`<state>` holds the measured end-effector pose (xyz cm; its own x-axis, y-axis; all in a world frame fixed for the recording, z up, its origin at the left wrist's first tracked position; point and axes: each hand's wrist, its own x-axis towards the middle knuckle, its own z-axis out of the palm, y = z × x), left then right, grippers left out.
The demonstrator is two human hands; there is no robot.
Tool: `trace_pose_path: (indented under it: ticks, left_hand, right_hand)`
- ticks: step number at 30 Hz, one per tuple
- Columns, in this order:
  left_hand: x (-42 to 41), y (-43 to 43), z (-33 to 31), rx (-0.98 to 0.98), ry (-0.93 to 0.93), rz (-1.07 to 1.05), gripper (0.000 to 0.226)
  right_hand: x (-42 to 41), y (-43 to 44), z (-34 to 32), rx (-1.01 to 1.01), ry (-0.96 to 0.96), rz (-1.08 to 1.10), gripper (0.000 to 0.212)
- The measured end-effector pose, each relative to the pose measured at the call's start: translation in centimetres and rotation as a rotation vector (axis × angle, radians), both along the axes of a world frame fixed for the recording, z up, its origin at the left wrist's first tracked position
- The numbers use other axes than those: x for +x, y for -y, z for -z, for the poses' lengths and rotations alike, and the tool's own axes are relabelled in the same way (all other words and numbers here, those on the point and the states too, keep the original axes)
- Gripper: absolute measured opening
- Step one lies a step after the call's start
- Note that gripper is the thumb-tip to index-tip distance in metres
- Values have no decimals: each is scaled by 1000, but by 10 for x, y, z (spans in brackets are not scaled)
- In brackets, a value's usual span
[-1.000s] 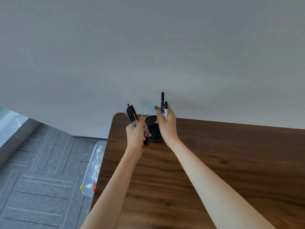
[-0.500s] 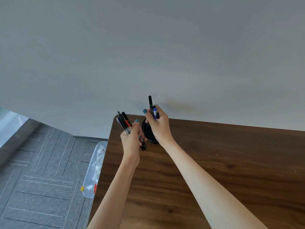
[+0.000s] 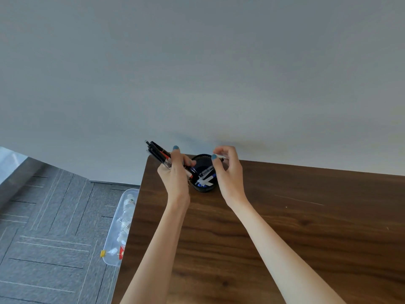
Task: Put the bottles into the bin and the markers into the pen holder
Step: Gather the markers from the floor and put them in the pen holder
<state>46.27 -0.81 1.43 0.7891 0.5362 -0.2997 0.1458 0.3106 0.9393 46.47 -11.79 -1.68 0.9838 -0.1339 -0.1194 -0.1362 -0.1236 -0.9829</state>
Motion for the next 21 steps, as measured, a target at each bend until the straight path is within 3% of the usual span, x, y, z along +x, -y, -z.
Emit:
trace_pose_path:
  ticks: [5,12,14,18,21]
  left_hand:
    - [1,18,14,142,10,33,33]
    - [-17,17,52,267,-28,225,29]
    - [-21,17,55,333,-27,319,36]
    - [-23,3,62,679,-64,532,61]
    - [-22,-12,57,570,-91,734,99]
  right_hand:
    - [-7,13,14,127,-102,-23,18]
    - [-13,14,26,168,-177,-83,29]
    - [-15,15,27,172,-194,-91,33]
    - [-17,19,24,177,-240,-124,36]
    - [-18,22,21,178,-253,-174,39]
